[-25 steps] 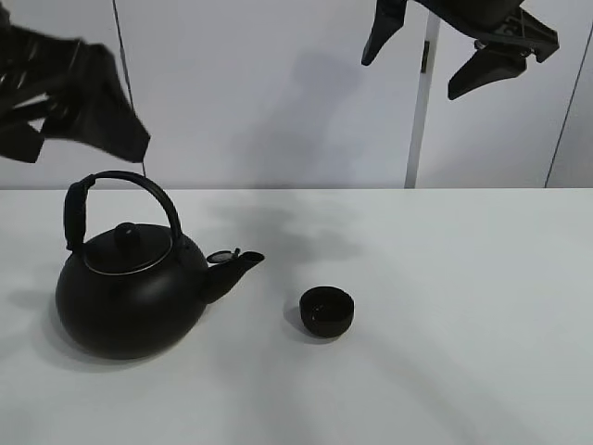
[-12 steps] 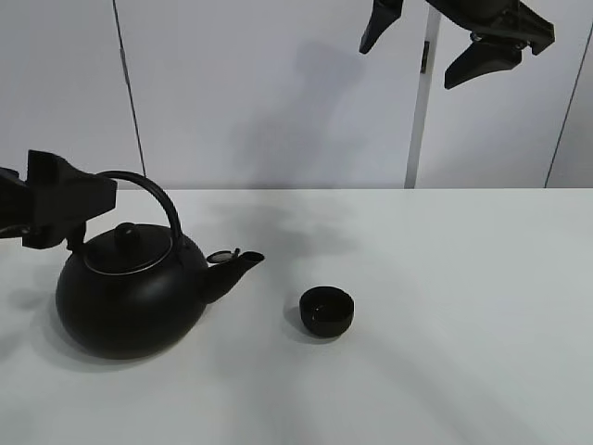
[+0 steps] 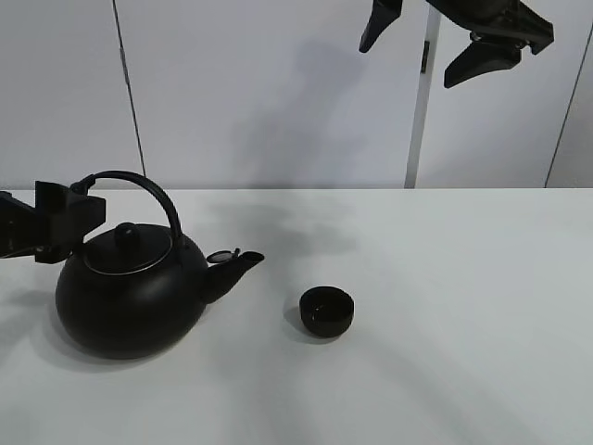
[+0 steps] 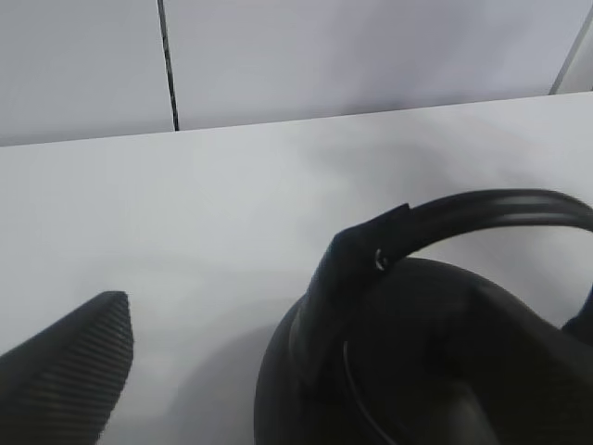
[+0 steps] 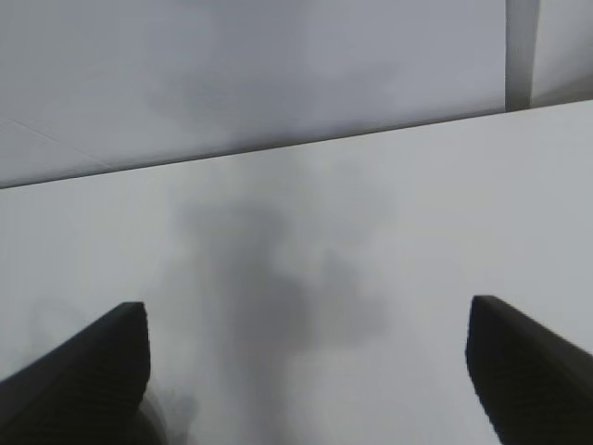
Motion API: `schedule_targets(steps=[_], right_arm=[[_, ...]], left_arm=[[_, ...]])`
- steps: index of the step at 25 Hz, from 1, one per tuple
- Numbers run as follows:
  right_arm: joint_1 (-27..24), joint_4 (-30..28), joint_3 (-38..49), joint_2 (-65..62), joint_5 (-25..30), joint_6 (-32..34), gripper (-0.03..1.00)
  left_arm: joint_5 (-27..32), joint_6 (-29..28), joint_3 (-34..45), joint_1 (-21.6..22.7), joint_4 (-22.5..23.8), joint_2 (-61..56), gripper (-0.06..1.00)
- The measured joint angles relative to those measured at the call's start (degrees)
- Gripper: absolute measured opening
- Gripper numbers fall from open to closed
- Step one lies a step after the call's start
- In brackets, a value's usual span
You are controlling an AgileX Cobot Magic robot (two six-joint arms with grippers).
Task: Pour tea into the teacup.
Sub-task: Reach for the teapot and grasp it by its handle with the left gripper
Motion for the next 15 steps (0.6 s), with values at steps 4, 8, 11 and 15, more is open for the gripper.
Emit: schedule_targets(steps=[4, 8, 11, 15], right_arm=[[0.0, 0.0, 0.0, 0.0, -0.4, 0.0, 0.64], [0.0, 0.0, 0.0, 0.0, -0.4, 0.0, 0.64], [0.0, 0.0, 0.0, 0.0, -0.4, 0.0, 0.64], [0.0, 0.0, 0.0, 0.0, -0.4, 0.0, 0.64]], left_arm=[[-3.2, 0.0, -0.3, 0.6, 0.0, 3.3, 0.69], [-7.1, 0.0, -1.0, 0.7, 0.0, 7.0, 0.69], [-9.0, 0.0, -2.0, 1.1, 0.0, 9.1, 0.69], [-10.3, 0.0, -2.5, 2.8, 0.1, 10.2, 0.69]])
